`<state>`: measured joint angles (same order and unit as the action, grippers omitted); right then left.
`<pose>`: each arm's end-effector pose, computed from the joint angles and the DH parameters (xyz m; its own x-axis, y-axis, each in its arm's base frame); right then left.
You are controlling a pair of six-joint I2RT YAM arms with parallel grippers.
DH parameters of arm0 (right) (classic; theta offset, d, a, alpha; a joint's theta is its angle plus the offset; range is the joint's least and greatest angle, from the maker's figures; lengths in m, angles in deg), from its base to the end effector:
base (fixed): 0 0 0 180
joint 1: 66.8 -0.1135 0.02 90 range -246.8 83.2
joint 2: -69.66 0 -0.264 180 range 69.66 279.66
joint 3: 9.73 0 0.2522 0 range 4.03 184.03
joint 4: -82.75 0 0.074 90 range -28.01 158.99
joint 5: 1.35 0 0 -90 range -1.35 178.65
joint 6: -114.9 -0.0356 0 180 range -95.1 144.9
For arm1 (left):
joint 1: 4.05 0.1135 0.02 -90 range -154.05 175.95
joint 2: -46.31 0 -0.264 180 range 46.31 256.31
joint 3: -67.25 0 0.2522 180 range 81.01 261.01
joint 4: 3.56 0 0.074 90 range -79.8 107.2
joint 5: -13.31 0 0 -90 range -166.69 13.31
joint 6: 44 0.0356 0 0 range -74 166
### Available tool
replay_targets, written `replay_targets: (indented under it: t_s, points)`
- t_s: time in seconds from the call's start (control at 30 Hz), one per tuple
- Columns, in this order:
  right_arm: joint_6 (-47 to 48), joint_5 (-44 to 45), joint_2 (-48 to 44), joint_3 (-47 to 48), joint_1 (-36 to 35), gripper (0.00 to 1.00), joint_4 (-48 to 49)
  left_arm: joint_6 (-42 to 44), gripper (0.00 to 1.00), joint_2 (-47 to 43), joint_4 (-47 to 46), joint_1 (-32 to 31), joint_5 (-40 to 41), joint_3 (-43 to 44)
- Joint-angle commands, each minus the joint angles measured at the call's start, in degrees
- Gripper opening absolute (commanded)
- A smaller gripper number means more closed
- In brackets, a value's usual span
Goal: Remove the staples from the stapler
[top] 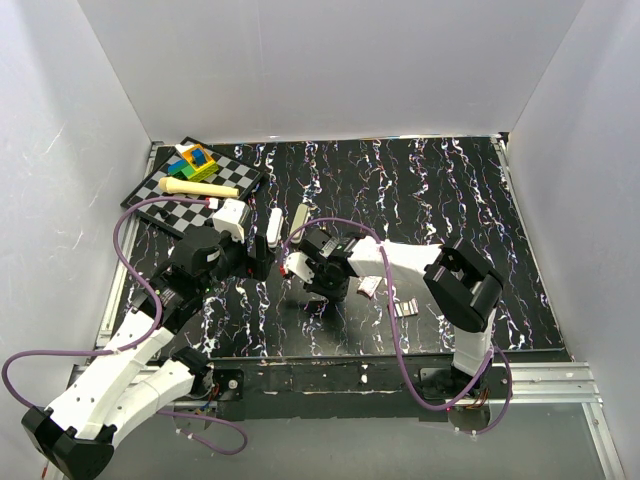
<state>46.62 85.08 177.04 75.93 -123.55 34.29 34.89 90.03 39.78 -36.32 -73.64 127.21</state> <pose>0.2012 0.3109 0.1691 -0.1660 -0.9269 -0.3367 -0.9770 0.2008 -0.0711 0.1438 -0.0886 0.3166 -0.4730 0.0711 -0.8782 0.4096 0.9002 -0.1478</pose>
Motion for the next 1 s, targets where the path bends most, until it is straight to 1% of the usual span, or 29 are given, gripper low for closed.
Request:
replay_targets:
  t_s: [0.0,0.23,0.6,0.77,0.97]
  points:
    - [-1.5,-1.08,1.0,1.14,-0.47,0.18,-2.48,0.39,0.83,-0.48,0.04,0.46,0.82,-0.23]
    - [-4.22,1.03,-2.07,0.61,-0.47,0.16,-3.01,0.39,0.83,-0.66,0.04,0.46,0.91,-0.23]
    - [-12.04,1.29,-13.32,-4.92,-0.46,0.16,-3.8,0.39,0.83,-1.01,0.04,0.54,0.99,-0.32]
    - [-17.4,6.9,-19.21,-8.87,0.06,0.16,-4.41,0.3,0.83,-1.27,0.12,0.54,1.08,-0.32]
    - [-25.83,12.09,-26.59,-15.55,3.66,0.16,-4.15,0.22,0.83,-2.68,0.21,0.54,0.91,-0.58]
